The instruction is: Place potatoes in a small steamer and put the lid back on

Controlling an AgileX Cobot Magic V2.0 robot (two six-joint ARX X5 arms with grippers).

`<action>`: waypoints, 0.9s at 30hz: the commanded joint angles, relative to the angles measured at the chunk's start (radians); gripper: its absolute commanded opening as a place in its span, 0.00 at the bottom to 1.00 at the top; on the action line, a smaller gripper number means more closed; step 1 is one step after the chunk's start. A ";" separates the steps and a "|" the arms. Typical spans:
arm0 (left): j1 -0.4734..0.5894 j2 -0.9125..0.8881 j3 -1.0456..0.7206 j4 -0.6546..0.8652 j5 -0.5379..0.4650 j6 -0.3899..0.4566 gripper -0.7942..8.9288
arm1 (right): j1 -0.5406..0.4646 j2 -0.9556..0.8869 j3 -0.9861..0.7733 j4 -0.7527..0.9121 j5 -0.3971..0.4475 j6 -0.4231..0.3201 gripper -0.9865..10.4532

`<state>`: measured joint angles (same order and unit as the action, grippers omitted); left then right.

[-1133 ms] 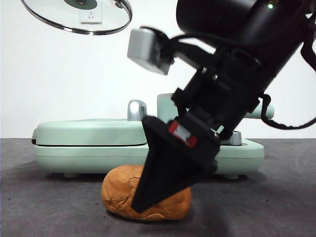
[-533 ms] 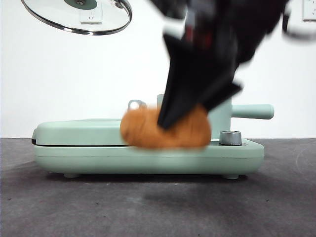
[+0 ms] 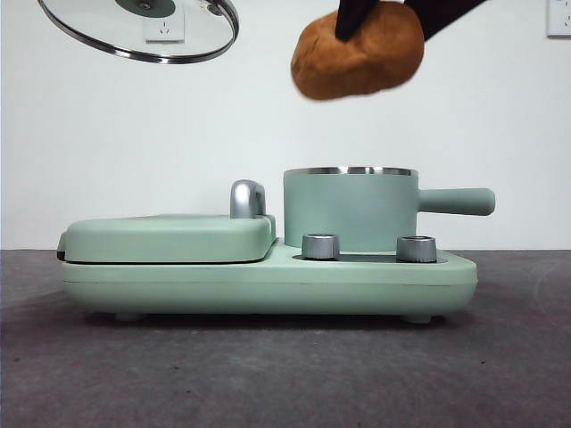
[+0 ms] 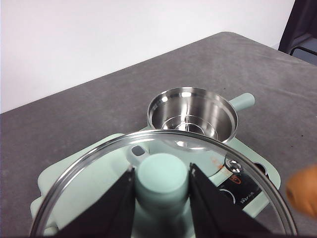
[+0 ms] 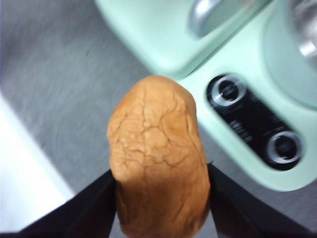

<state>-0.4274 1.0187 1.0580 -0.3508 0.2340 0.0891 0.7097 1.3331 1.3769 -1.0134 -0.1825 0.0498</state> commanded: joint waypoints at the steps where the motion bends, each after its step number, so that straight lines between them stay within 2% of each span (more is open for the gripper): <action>1: -0.004 -0.006 0.014 0.027 0.002 0.003 0.09 | -0.034 0.050 0.068 0.000 0.003 -0.008 0.27; 9: -0.004 -0.006 0.014 0.027 0.015 0.003 0.09 | -0.157 0.208 0.256 -0.007 0.004 -0.062 0.27; 14: -0.004 -0.006 0.014 0.029 0.029 0.003 0.09 | -0.211 0.313 0.364 0.002 0.004 -0.071 0.27; 22: -0.004 -0.006 0.014 0.029 0.029 0.004 0.09 | -0.251 0.459 0.474 0.036 0.008 -0.092 0.27; 27: -0.004 -0.006 0.014 0.029 0.029 0.004 0.09 | -0.256 0.525 0.480 0.083 0.062 -0.116 0.27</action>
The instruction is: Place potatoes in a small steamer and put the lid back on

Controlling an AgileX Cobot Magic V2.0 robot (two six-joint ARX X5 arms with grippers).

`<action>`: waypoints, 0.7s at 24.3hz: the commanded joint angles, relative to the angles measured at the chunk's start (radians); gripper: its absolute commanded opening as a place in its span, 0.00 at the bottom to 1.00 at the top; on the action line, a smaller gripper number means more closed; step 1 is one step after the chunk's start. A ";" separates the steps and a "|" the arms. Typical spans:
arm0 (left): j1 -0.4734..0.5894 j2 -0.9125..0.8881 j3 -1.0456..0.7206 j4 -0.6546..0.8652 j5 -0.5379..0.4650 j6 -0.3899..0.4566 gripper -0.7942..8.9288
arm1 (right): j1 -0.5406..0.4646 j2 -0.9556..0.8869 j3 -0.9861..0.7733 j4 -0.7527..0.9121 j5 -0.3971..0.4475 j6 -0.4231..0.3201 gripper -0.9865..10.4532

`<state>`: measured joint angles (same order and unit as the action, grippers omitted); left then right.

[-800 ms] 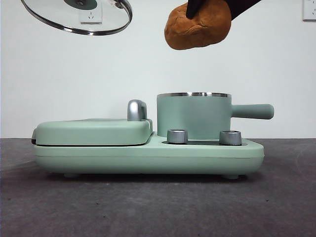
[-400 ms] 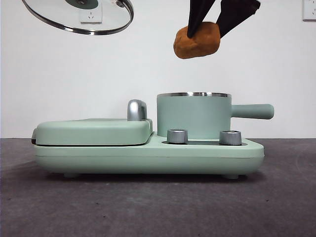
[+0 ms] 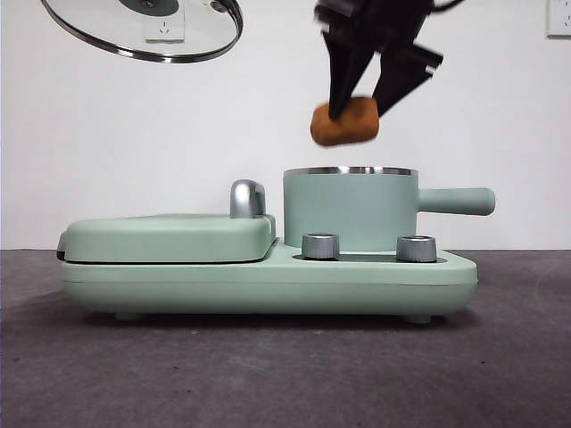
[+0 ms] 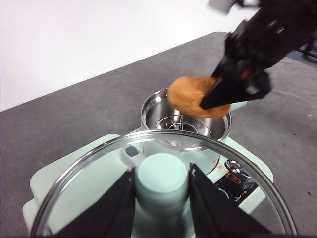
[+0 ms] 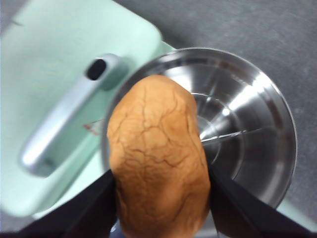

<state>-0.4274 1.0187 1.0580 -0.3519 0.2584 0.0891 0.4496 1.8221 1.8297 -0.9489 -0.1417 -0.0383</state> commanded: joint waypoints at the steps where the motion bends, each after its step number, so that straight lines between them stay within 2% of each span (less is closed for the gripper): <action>1: -0.004 -0.006 0.014 0.030 0.004 0.004 0.09 | 0.003 0.047 0.027 0.026 0.034 -0.032 0.27; 9: -0.004 -0.006 0.014 0.029 0.004 0.004 0.09 | -0.005 0.131 0.027 0.088 0.046 -0.048 0.27; 17: -0.004 -0.006 0.014 0.030 0.004 0.004 0.09 | -0.008 0.192 0.027 0.056 0.068 -0.048 0.27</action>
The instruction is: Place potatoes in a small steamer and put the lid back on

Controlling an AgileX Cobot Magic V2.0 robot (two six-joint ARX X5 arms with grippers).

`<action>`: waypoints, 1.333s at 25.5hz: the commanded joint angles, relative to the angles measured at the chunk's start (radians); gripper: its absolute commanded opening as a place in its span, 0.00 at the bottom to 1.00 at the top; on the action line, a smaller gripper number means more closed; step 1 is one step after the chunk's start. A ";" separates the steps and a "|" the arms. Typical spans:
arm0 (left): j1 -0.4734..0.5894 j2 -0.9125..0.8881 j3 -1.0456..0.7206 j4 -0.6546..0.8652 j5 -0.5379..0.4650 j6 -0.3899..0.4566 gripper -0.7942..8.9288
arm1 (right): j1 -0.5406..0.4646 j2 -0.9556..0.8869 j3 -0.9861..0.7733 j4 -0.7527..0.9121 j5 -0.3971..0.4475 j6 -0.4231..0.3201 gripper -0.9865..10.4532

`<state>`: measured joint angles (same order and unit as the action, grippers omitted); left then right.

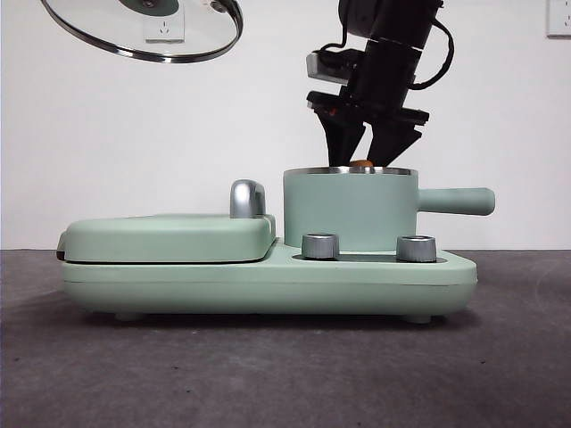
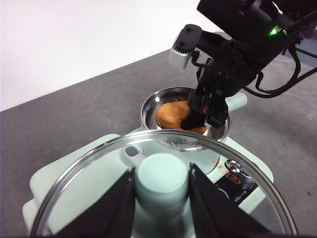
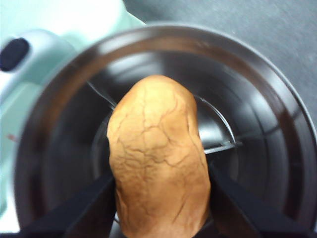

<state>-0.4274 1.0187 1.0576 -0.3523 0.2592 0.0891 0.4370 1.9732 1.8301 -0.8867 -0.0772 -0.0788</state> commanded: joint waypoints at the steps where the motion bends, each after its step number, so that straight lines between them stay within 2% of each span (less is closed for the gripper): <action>1: -0.004 -0.006 0.015 0.030 0.003 0.004 0.09 | 0.005 0.045 0.027 -0.019 0.003 -0.007 0.27; 4: -0.004 -0.006 0.015 0.030 0.003 0.004 0.09 | 0.005 0.047 0.027 -0.023 0.000 -0.008 0.29; 6: -0.004 -0.006 0.015 0.030 0.003 0.004 0.09 | 0.005 0.047 0.027 -0.026 0.000 -0.008 0.42; 7: -0.004 -0.006 0.015 0.030 0.003 0.003 0.09 | 0.005 0.046 0.027 -0.028 -0.001 -0.008 0.43; 11: -0.004 -0.006 0.015 0.030 0.003 0.003 0.09 | 0.005 -0.032 0.029 -0.027 -0.001 -0.006 0.43; 17: -0.004 -0.006 0.015 0.031 0.003 0.003 0.09 | 0.009 -0.277 0.006 -0.078 -0.031 -0.002 0.43; 19: -0.005 -0.005 0.015 0.034 0.003 0.003 0.09 | 0.012 -0.356 -0.068 -0.072 -0.030 -0.002 0.43; 24: -0.005 -0.005 0.015 0.032 0.011 0.003 0.09 | 0.012 -0.649 -0.404 0.115 -0.030 0.029 0.42; 27: -0.006 -0.003 0.015 0.034 0.039 0.002 0.09 | 0.012 -0.779 -0.539 0.178 -0.029 0.048 0.41; 31: -0.016 0.010 0.015 0.036 0.047 0.003 0.09 | 0.012 -0.940 -0.687 0.206 -0.025 0.072 0.39; 34: -0.031 0.032 0.015 0.045 0.048 0.004 0.09 | 0.012 -1.054 -0.782 0.190 -0.018 0.134 0.39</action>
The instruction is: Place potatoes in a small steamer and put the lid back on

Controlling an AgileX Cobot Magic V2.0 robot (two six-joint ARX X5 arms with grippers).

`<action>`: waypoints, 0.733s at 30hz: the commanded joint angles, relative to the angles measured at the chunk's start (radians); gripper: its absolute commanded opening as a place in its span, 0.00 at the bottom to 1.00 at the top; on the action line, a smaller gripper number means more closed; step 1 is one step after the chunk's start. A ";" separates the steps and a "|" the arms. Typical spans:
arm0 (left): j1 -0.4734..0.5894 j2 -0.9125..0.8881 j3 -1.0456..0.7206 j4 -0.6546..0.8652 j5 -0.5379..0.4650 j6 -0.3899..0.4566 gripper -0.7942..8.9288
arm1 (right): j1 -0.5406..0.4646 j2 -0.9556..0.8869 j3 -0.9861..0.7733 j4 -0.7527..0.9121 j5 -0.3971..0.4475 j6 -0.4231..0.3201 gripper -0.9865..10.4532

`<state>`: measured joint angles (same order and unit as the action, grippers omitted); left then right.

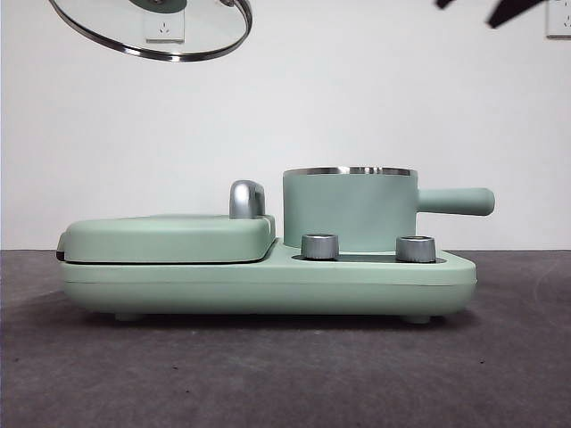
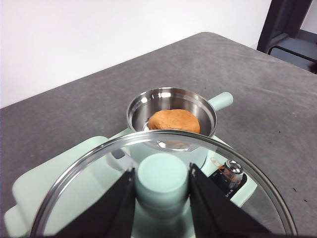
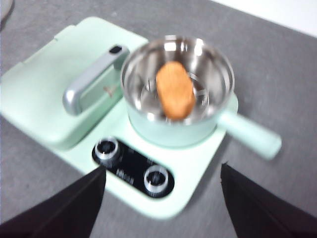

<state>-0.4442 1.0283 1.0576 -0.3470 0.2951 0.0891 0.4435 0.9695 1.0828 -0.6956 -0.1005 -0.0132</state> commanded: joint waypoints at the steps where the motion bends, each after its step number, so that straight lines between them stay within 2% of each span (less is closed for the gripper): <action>1: -0.020 0.032 0.015 0.047 0.012 0.004 0.09 | 0.006 -0.089 -0.065 -0.012 0.009 0.085 0.39; 8: -0.080 0.129 0.015 0.188 0.012 0.003 0.09 | 0.006 -0.333 -0.216 -0.063 0.031 0.163 0.39; 13: -0.121 0.219 0.015 0.327 0.011 -0.006 0.09 | 0.006 -0.457 -0.240 -0.121 0.070 0.182 0.39; 17: -0.145 0.303 0.027 0.429 -0.015 -0.022 0.09 | 0.006 -0.516 -0.240 -0.185 0.142 0.227 0.39; 22: -0.161 0.434 0.082 0.522 -0.025 -0.030 0.09 | 0.006 -0.546 -0.240 -0.240 0.182 0.243 0.39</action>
<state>-0.5964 1.4483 1.0954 0.1265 0.2752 0.0662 0.4435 0.4217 0.8368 -0.9386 0.0761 0.2096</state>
